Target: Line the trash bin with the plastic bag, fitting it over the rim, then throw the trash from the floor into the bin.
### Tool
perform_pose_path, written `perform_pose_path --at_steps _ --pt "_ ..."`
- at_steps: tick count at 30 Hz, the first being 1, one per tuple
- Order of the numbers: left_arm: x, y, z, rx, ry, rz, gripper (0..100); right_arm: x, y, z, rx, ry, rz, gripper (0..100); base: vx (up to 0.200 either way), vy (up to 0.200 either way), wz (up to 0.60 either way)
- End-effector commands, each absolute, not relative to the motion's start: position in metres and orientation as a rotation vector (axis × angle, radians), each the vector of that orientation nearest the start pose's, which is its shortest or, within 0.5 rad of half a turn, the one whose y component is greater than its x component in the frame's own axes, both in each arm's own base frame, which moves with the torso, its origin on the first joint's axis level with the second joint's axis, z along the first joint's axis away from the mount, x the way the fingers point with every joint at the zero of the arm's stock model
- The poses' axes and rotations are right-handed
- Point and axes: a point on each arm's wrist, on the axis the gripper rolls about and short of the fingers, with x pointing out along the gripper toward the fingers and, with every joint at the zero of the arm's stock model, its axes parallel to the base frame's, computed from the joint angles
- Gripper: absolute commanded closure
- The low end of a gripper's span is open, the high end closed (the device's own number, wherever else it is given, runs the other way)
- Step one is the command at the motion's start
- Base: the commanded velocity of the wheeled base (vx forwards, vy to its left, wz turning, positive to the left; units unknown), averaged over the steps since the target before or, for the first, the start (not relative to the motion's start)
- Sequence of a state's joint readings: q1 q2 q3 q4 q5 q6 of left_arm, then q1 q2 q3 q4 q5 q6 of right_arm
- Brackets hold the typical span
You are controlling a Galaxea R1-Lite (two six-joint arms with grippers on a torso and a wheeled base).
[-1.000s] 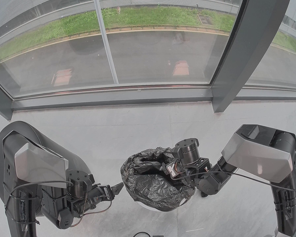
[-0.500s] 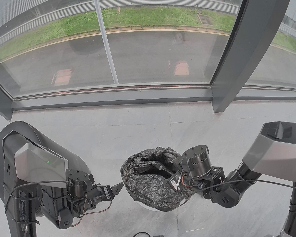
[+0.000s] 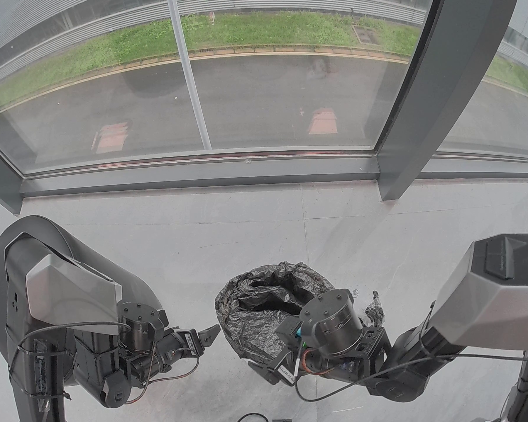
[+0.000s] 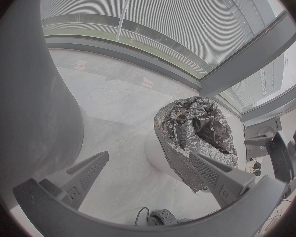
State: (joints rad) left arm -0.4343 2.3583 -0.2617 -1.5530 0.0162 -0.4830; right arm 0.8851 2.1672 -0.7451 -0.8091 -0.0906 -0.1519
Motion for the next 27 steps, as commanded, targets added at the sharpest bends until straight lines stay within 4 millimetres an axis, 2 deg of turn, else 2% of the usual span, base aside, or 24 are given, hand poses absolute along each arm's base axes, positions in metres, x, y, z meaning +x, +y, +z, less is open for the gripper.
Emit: perform_pose_path --at_steps 1,10,19,27 --pt "0.253 -0.117 -0.03 -0.343 0.616 -0.269 0 0.214 0.288 0.01 -0.447 0.532 0.857 0 0.0 0.0 0.0" --pt "0.252 -0.117 -0.031 -0.343 0.618 -0.269 0 0.221 0.301 -0.003 -0.443 0.542 0.858 0 0.0 0.0 0.0" --pt "0.252 -0.117 -0.032 -0.342 0.621 -0.269 0 0.223 0.302 -0.015 -0.45 0.565 0.853 0 0.0 0.0 0.0" --pt "0.252 -0.117 -0.032 -0.34 0.624 -0.269 0 0.229 0.31 -0.027 -0.454 0.571 0.853 0 0.0 0.0 0.0"
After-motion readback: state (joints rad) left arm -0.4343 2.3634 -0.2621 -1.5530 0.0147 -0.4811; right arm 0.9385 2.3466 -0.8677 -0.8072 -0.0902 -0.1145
